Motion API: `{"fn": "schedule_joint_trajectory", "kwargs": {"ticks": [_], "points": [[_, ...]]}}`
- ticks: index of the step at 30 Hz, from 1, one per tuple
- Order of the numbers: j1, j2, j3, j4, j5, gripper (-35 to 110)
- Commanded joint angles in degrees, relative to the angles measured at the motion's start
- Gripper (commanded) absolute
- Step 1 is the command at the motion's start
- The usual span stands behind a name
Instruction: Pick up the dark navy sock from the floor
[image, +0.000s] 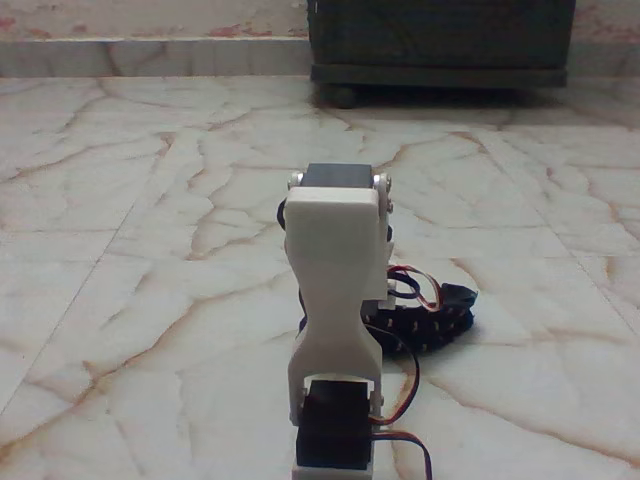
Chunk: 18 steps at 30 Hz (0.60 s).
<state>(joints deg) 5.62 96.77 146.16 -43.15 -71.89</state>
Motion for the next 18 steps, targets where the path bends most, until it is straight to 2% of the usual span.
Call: {"fn": "schedule_joint_trajectory", "kwargs": {"ticks": [1,9,15,18], "points": [[0.4,0.1,-2.9,-0.9,3.7,0],[3.5,-8.0,-11.5,1.7,25.0,0],[6.1,-18.5,-29.3,19.9,32.2,0],[6.6,-22.2,-40.2,35.6,35.2,0]]}}
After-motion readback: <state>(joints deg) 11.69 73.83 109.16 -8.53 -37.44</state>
